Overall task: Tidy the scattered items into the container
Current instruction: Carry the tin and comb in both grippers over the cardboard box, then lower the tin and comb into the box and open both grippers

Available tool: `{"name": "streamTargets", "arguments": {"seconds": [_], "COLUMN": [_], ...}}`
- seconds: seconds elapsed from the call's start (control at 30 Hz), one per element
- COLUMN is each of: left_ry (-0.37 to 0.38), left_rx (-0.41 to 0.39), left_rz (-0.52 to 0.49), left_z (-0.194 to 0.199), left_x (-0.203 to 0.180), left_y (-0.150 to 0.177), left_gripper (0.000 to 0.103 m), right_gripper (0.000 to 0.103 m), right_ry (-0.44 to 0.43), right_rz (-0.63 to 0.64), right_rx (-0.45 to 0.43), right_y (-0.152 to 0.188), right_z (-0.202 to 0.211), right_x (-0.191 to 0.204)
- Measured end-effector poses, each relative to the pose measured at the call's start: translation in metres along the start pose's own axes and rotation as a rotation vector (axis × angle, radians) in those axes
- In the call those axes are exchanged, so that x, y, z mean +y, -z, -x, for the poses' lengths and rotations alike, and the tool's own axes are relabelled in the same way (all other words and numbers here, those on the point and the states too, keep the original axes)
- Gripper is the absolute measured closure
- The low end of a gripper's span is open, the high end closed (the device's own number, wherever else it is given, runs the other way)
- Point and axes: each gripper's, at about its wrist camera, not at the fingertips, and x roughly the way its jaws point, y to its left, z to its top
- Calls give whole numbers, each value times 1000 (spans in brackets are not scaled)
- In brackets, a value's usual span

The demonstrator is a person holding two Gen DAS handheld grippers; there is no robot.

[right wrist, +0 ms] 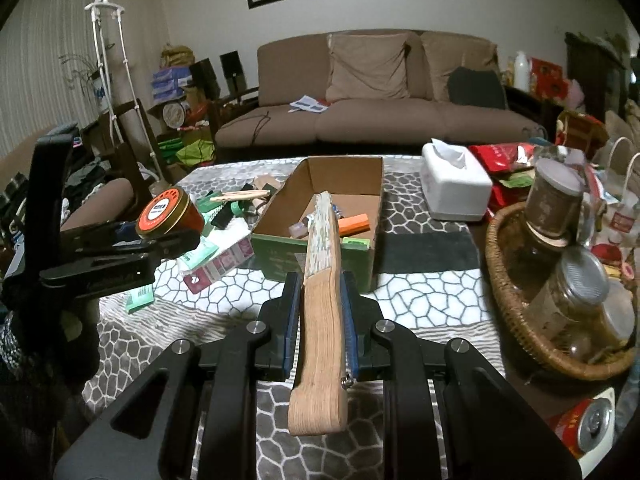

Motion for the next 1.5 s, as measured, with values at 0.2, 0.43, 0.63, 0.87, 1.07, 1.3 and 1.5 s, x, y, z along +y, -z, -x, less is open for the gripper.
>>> {"name": "streamTargets", "arguments": {"seconds": [0.2, 0.43, 0.63, 0.87, 1.07, 1.3, 1.5], "left_ry": [23, 138, 149, 124, 95, 82, 71], "left_rx": [29, 65, 70, 98, 104, 153, 190], "left_rz": [-5, 41, -15, -69, -73, -64, -74], "left_z": [-7, -16, -25, -70, -113, -156, -186], "left_x": [1, 13, 8, 7, 7, 7, 5], "left_y": [-3, -7, -24, -60, -91, -100, -103], "left_gripper": [43, 43, 43, 43, 43, 43, 43], "right_gripper": [84, 84, 84, 84, 84, 84, 84], "right_ry": [-35, -116, -121, -193, -153, -97, -87], "right_rz": [-12, -95, -111, -140, -164, -89, -52], "right_rx": [13, 21, 32, 57, 100, 168, 219], "right_y": [-6, -14, -36, -76, -96, -115, -126], "right_z": [-3, -12, -29, -65, -115, -183, -232], "right_x": [-6, -23, -28, -29, -42, -52, -57]}}
